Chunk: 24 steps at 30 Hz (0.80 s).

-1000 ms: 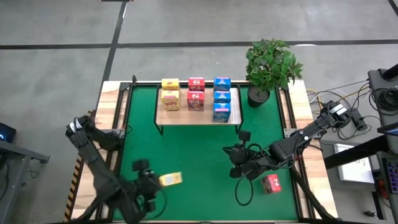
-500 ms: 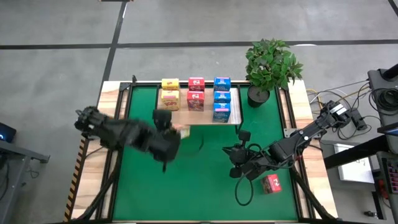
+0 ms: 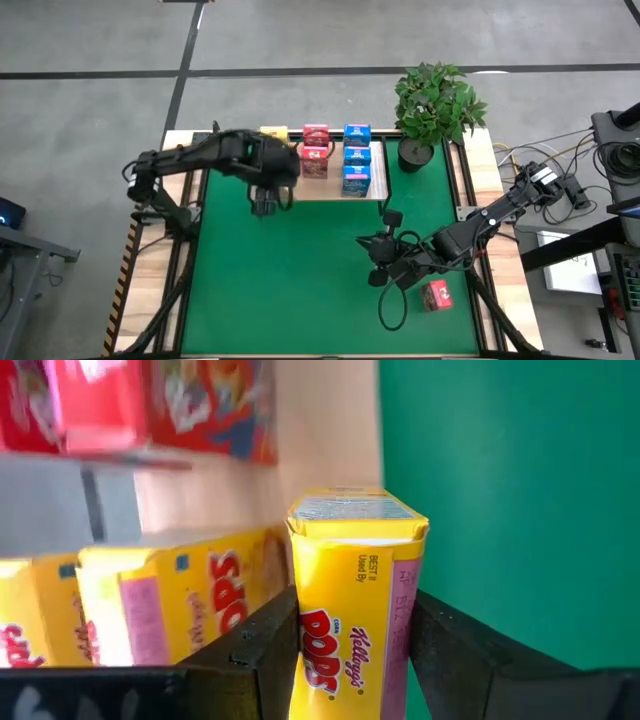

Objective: Stack cereal on shelf
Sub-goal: Put the yellow cereal box on the shelf aligned with the other yellow cereal boxes

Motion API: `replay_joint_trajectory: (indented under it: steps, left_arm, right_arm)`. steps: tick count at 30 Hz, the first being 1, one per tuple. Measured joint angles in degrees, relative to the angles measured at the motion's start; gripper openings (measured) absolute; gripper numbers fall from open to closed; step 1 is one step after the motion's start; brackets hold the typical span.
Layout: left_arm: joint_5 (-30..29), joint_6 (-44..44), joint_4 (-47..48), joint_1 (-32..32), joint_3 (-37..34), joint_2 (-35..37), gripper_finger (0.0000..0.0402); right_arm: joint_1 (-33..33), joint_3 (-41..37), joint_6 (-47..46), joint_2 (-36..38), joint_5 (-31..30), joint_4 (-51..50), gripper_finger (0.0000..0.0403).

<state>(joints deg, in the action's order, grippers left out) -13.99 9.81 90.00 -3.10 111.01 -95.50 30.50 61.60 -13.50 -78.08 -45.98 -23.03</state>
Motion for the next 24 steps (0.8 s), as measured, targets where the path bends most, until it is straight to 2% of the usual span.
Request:
replay_joint_trajectory:
  steps: [8, 14, 24]
  left_arm:
    - [1.6, 3.5, -0.2, -5.2, -3.0, 0.1, 0.0155]
    - [6.0, 3.8, 0.1, -5.8, -2.2, 0.1, 0.0155]
    - [5.8, 4.7, 0.1, -6.9, 0.0, 0.0, 0.016]
  right_arm:
    - [0.0, 0.0, 0.0, 0.0, 0.0, 0.2, 0.0011]
    - [0.0, 0.0, 0.7, 0.0, -0.1, 1.0, 0.0011]
    - [-0.2, 0.0, 1.1, 0.0, -0.1, 1.1, 0.0011]
